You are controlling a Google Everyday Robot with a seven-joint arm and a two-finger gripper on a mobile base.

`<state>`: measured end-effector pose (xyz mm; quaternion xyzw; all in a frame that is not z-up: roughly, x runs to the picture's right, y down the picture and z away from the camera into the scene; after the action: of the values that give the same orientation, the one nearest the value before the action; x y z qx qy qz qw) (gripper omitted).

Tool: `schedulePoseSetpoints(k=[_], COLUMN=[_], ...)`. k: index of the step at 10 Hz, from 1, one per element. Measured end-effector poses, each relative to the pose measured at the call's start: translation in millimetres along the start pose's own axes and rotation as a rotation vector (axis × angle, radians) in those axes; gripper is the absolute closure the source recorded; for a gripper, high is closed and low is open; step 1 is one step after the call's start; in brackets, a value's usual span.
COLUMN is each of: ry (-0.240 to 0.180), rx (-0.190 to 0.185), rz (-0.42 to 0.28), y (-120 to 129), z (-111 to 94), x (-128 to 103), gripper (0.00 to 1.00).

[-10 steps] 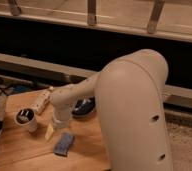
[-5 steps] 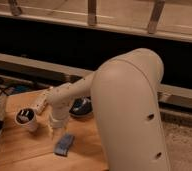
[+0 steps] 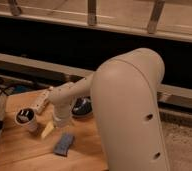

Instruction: Place the white sponge in the ceramic bowl

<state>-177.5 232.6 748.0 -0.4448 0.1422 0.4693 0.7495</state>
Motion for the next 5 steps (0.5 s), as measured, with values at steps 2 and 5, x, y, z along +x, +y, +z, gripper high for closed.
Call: schedulePoseSetpoints(k=[2,5], ry=[0.017,0.049], rx=[0.011,-0.017], rz=[0.029,0.055], y=[-5,-16], z=[5,19], x=[4,8], gripper=[0.0,0.0])
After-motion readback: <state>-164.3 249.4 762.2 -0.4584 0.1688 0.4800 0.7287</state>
